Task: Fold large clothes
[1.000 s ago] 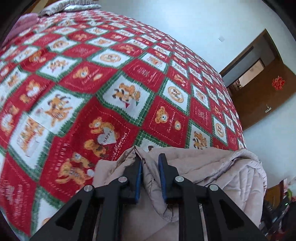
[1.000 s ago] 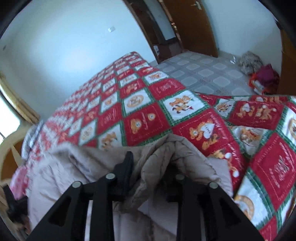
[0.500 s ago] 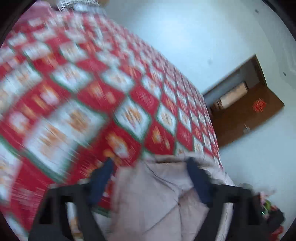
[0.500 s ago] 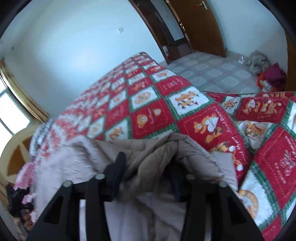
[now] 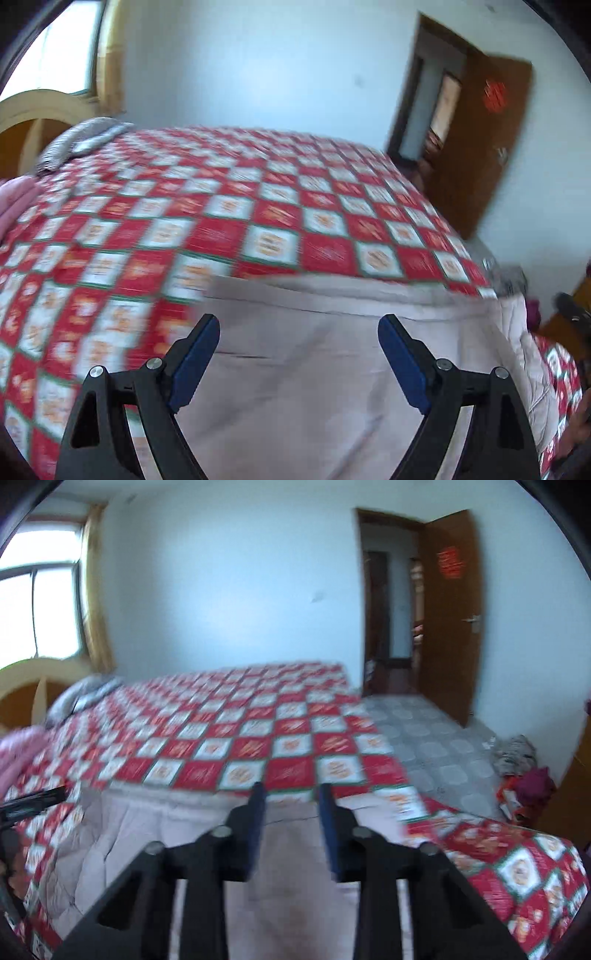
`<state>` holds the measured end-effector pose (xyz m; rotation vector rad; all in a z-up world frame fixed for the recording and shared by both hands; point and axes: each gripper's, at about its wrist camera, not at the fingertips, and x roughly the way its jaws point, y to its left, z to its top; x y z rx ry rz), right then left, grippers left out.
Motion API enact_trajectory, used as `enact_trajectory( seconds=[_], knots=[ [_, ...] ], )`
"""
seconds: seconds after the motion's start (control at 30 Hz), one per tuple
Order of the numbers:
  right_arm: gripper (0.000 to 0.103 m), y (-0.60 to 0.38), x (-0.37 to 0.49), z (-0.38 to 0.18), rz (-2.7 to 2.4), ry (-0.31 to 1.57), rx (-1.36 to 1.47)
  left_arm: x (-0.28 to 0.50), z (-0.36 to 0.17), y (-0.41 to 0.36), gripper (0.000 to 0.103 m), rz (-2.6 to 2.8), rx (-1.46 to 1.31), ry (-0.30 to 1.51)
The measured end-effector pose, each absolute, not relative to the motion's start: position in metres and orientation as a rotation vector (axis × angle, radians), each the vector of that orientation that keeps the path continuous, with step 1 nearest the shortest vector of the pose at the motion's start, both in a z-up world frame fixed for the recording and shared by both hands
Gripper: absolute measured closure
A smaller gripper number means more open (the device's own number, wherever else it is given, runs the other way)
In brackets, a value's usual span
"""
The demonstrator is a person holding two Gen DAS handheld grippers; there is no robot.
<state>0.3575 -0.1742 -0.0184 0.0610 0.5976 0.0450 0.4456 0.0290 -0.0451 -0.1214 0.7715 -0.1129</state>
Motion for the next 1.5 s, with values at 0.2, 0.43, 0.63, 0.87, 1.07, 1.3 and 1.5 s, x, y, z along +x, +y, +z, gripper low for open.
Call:
enact_trajectory(
  seconds=[0.2,0.43,0.63,0.87,1.07,1.3,1.5],
  knots=[
    [0.075,-0.145,0.408,-0.089,0.061,0.734,0.09,0.478,-0.095,-0.004,0.015,-0.084,-0.088,0.83],
    [0.076,-0.15,0.41,-0.133,0.06,0.739,0.095,0.473,-0.13,-0.004,0.011,-0.067,-0.088,0.748],
    [0.076,-0.135,0.417,-0.141,0.016,0.755,0.009,0.479,-0.139,-0.013,0.009,-0.031,-0.051,0.755],
    [0.076,-0.133,0.424,-0.149,-0.004,0.781,-0.009,0.49,-0.149,-0.019,0.006,-0.005,-0.011,0.792],
    [0.076,-0.128,0.424,-0.151,-0.023,0.782,-0.052,0.472,-0.138,-0.009,0.006,-0.069,-0.048,0.833],
    [0.076,-0.124,0.425,-0.152,-0.039,0.792,-0.085,0.384,-0.09,0.045,0.006,-0.13,-0.125,0.793],
    [0.077,-0.116,0.372,-0.098,-0.006,0.708,-0.066,0.298,-0.088,0.134,0.006,-0.028,-0.209,0.718]
  ],
)
